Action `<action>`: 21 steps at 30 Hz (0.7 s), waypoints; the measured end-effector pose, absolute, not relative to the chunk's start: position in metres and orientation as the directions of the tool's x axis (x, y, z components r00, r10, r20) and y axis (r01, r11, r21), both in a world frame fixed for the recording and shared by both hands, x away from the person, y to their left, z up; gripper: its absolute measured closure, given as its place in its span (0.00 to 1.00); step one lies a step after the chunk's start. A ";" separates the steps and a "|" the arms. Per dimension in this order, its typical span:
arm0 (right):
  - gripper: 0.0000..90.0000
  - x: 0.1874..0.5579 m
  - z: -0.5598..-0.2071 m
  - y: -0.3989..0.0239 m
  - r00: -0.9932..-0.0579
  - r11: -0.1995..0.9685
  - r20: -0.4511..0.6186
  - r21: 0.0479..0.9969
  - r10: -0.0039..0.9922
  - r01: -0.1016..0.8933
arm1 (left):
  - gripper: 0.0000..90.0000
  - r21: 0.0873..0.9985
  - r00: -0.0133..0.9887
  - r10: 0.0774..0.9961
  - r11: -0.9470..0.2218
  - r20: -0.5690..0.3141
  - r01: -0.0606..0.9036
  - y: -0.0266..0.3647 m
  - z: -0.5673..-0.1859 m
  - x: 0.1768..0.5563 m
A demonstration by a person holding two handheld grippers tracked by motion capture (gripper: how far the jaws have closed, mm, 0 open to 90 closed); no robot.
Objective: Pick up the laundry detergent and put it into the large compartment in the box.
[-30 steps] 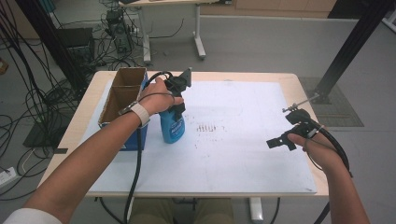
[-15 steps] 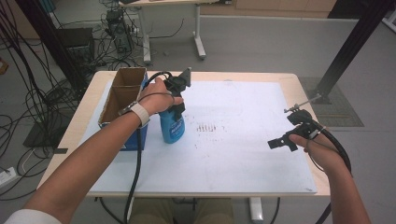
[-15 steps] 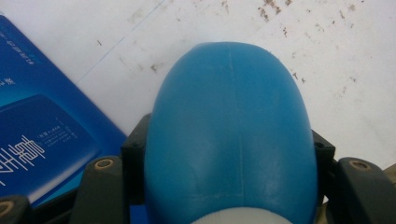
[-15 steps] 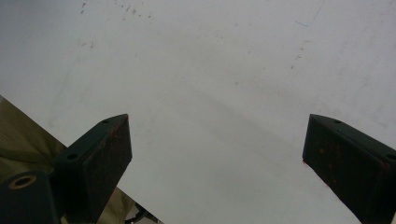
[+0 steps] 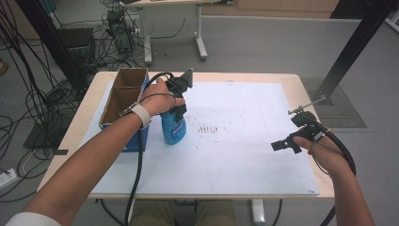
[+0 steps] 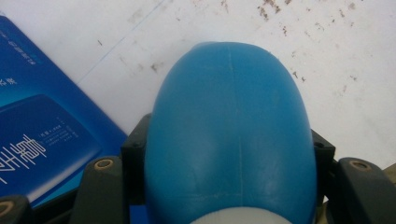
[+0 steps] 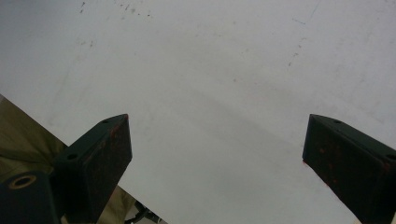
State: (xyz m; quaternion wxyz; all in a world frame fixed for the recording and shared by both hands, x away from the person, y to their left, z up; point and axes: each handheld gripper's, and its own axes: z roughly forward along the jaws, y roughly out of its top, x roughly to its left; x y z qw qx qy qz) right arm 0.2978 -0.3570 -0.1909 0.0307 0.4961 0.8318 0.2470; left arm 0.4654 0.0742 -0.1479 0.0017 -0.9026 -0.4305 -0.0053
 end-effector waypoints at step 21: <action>0.09 0.292 -0.187 -0.359 -0.505 0.381 0.190 0.454 0.842 0.806 | 0.43 -0.013 0.490 0.872 -0.490 -0.007 0.872 0.088 -0.052 0.461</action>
